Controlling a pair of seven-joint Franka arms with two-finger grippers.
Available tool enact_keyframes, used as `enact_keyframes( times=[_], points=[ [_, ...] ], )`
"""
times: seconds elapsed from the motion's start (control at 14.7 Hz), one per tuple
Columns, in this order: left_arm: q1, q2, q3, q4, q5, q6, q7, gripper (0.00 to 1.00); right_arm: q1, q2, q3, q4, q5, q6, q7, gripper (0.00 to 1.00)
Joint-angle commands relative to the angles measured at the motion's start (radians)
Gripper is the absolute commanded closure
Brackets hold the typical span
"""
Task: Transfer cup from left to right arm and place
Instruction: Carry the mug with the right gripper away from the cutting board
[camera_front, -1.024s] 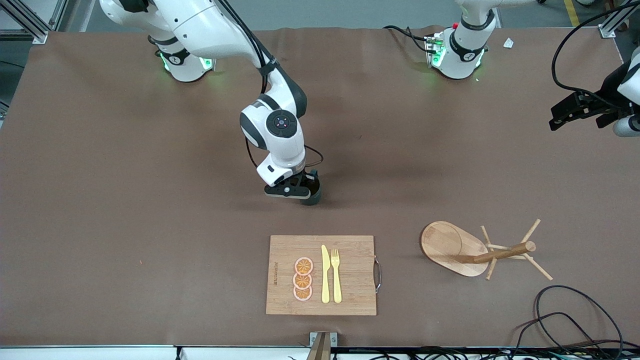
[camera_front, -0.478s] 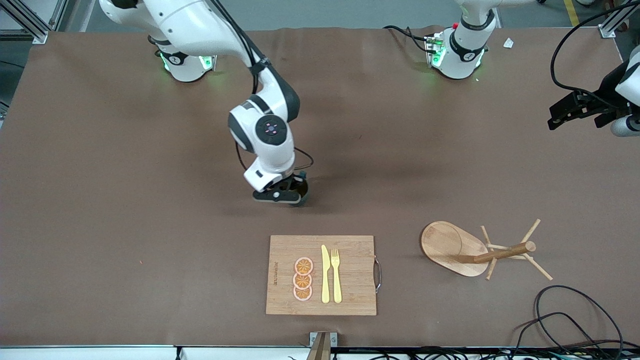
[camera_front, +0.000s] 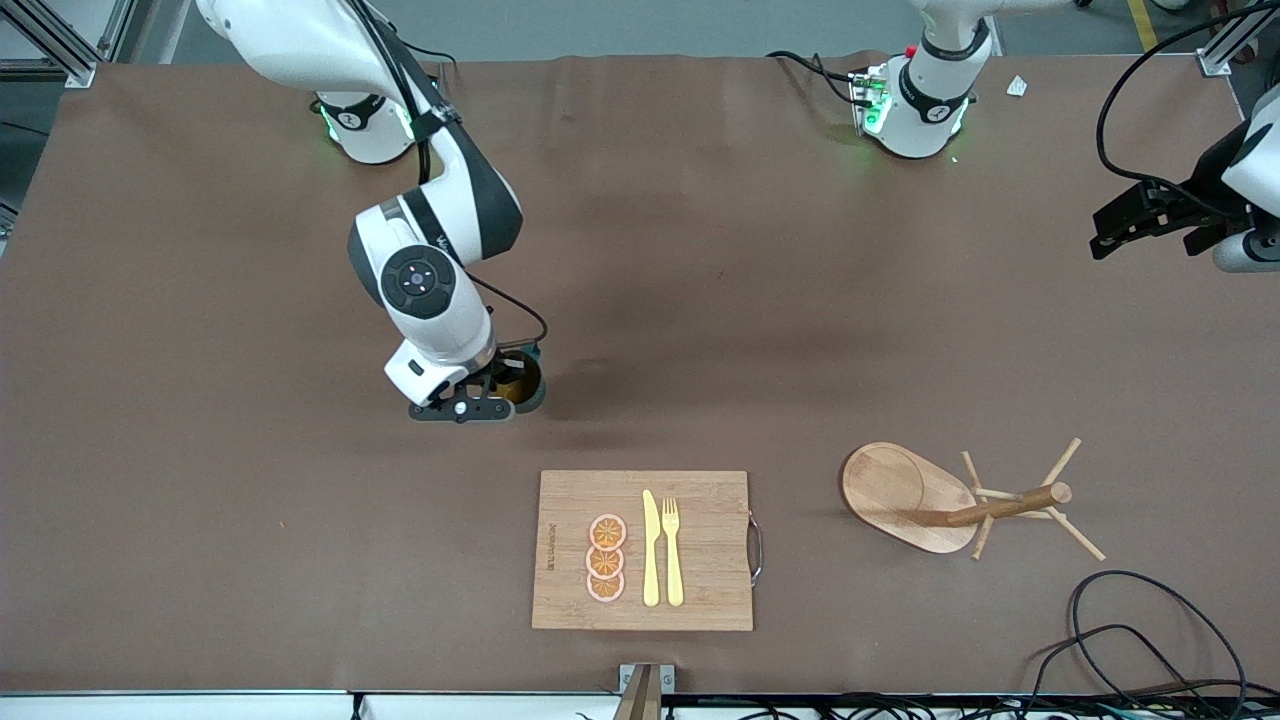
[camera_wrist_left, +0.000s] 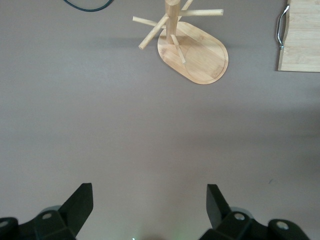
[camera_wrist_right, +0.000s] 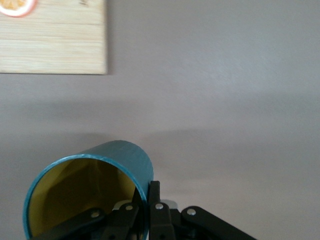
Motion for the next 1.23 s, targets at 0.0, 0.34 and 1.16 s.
enact_keyframes(
  times=[0.0,0.34,1.16],
  points=[
    [0.003,-0.017,-0.005,-0.011,-0.001,-0.011,0.016,0.0,-0.075,-0.127,0.011,-0.155,-0.001,0.024,0.01,1.0],
    [0.003,-0.018,-0.013,-0.016,0.022,-0.011,0.016,0.0,-0.194,-0.202,0.001,-0.256,-0.024,0.058,-0.122,1.0],
    [0.009,-0.023,-0.034,-0.022,0.025,-0.038,0.016,0.0,-0.529,-0.242,-0.001,-0.534,-0.139,0.429,-0.797,1.0]
  ],
)
